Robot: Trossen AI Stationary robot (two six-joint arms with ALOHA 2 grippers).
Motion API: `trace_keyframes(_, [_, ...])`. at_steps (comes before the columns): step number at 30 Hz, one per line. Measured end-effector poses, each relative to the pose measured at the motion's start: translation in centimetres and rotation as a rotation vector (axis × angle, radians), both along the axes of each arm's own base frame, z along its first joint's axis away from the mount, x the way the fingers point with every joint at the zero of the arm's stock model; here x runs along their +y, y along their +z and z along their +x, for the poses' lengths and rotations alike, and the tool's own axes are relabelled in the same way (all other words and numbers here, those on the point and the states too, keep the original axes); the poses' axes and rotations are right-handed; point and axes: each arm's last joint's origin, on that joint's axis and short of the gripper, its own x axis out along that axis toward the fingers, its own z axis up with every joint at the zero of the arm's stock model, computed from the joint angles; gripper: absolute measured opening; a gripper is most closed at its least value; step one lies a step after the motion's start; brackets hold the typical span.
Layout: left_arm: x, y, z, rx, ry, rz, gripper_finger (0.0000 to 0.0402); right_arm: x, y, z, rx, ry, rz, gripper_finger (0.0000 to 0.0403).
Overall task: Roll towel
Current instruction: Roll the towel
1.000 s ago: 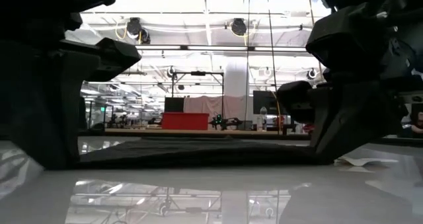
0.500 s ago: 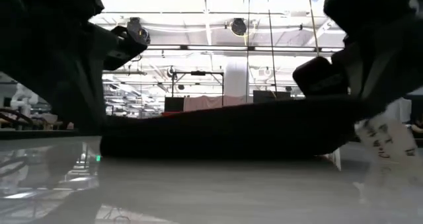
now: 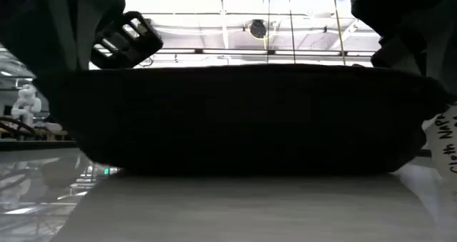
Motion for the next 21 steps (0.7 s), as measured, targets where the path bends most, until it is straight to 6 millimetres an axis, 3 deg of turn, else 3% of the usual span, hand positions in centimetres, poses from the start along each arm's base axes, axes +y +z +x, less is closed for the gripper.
trace_keyframes(14, [2.0,0.0,1.2,0.070,0.201,-0.091,0.0000,-0.7,-0.1,0.3,0.067,-0.142,0.039,0.0002])
trace_keyframes(21, [3.2,-0.8,0.3,0.187,0.332,0.011,0.0000,-1.5,-0.6,0.3,0.136,-0.215,0.017,0.0002])
